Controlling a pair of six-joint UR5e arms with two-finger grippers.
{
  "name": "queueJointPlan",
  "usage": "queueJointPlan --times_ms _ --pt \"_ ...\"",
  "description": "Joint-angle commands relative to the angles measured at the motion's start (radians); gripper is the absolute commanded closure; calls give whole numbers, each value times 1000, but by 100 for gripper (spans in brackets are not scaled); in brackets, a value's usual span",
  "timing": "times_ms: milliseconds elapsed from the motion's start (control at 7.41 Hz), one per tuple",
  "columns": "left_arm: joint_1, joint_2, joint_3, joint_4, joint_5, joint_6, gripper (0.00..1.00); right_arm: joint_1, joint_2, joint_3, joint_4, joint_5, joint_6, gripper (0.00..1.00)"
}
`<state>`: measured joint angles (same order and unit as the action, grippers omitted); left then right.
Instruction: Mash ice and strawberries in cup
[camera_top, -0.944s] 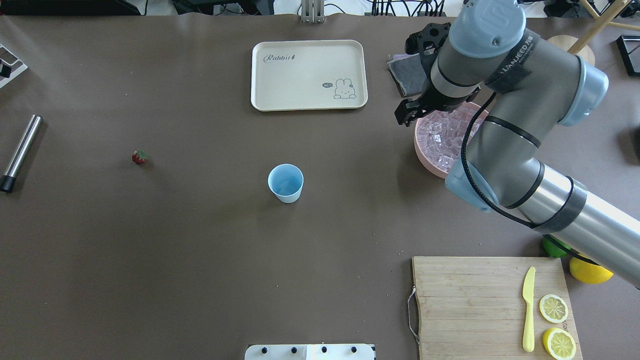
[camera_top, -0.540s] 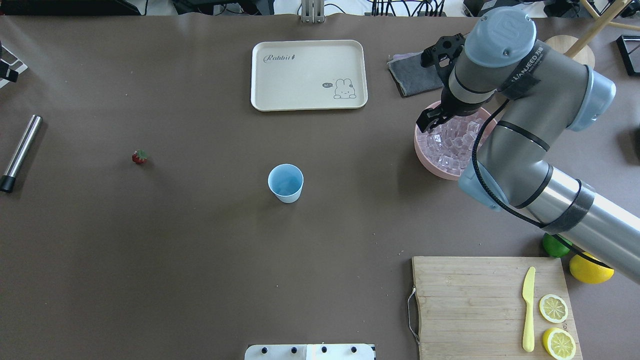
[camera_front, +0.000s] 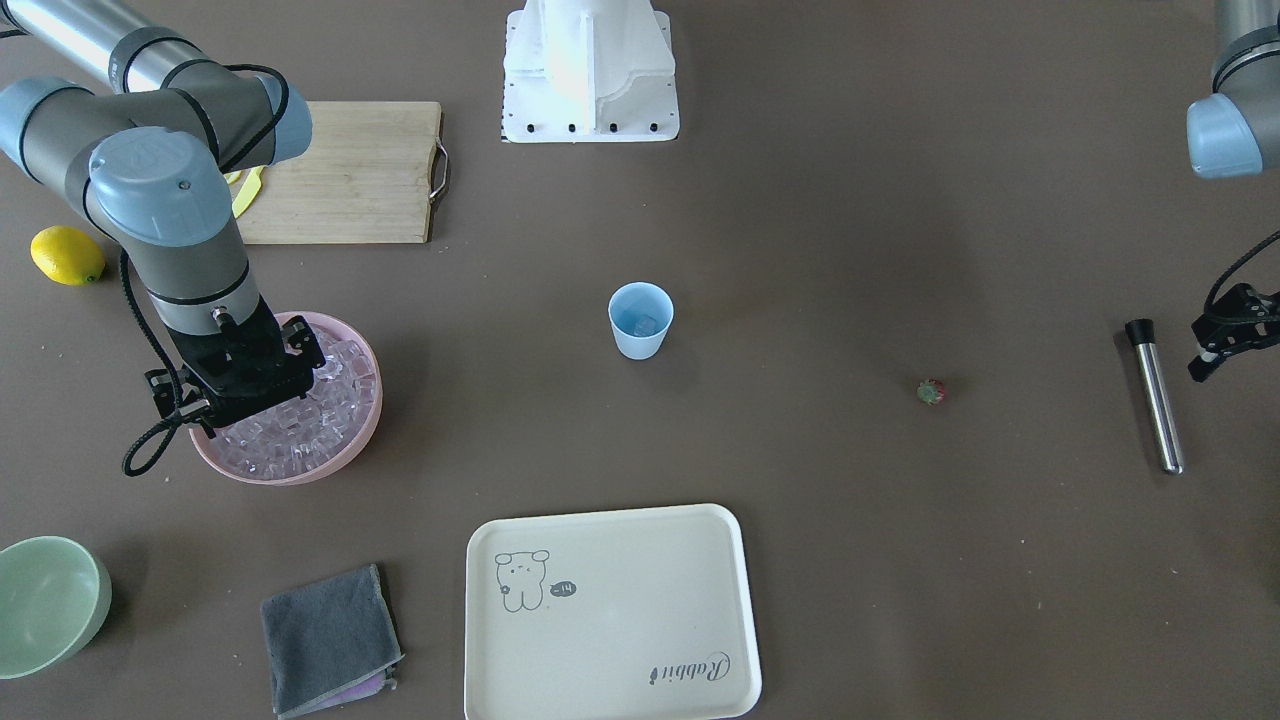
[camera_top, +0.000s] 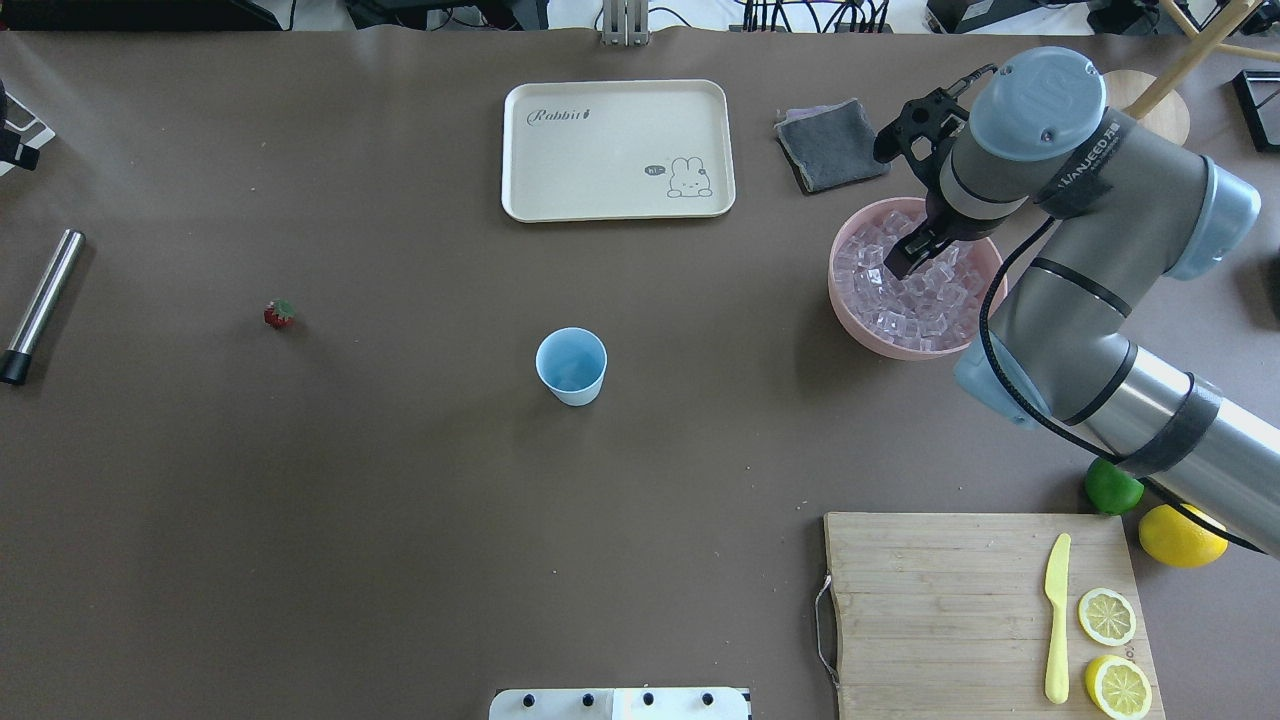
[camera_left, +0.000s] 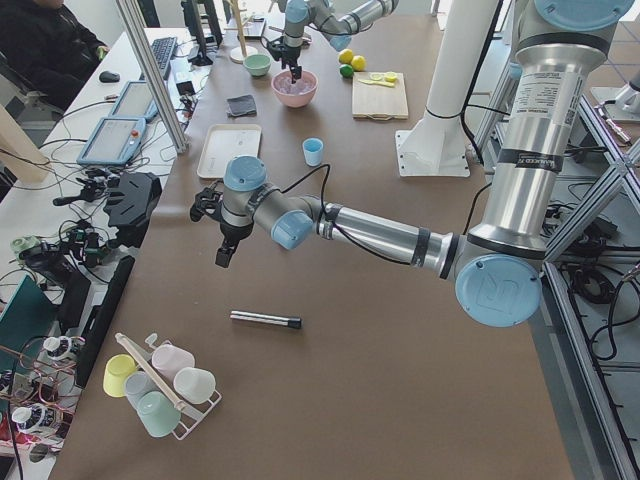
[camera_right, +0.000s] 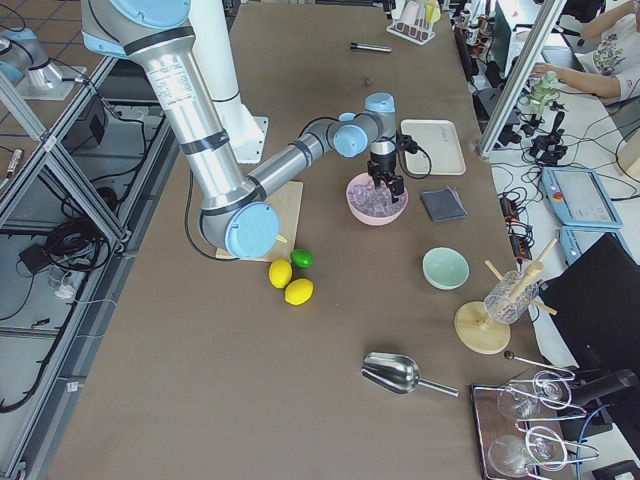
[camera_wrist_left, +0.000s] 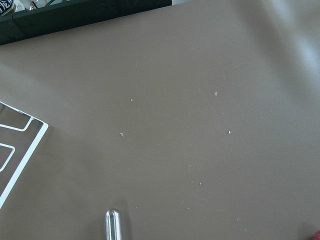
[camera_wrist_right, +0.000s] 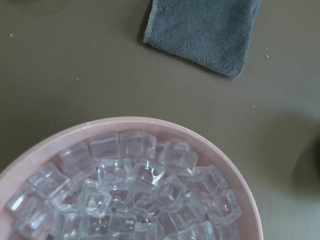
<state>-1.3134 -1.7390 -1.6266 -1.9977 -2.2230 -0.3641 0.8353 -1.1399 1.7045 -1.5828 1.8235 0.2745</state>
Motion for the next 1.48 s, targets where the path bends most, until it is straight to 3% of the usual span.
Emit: queueJointPlan --times_ms 0,405,1349 --pt "0 6 1 -4 -1 1 3 -16 -20 17 1 -62 -31 5" --pt "11 -8 27 -4 0 2 3 -105 -8 27 1 -122 49 5" --pt "17 -17 86 -76 3 1 3 -101 -24 11 1 -181 -38 15"
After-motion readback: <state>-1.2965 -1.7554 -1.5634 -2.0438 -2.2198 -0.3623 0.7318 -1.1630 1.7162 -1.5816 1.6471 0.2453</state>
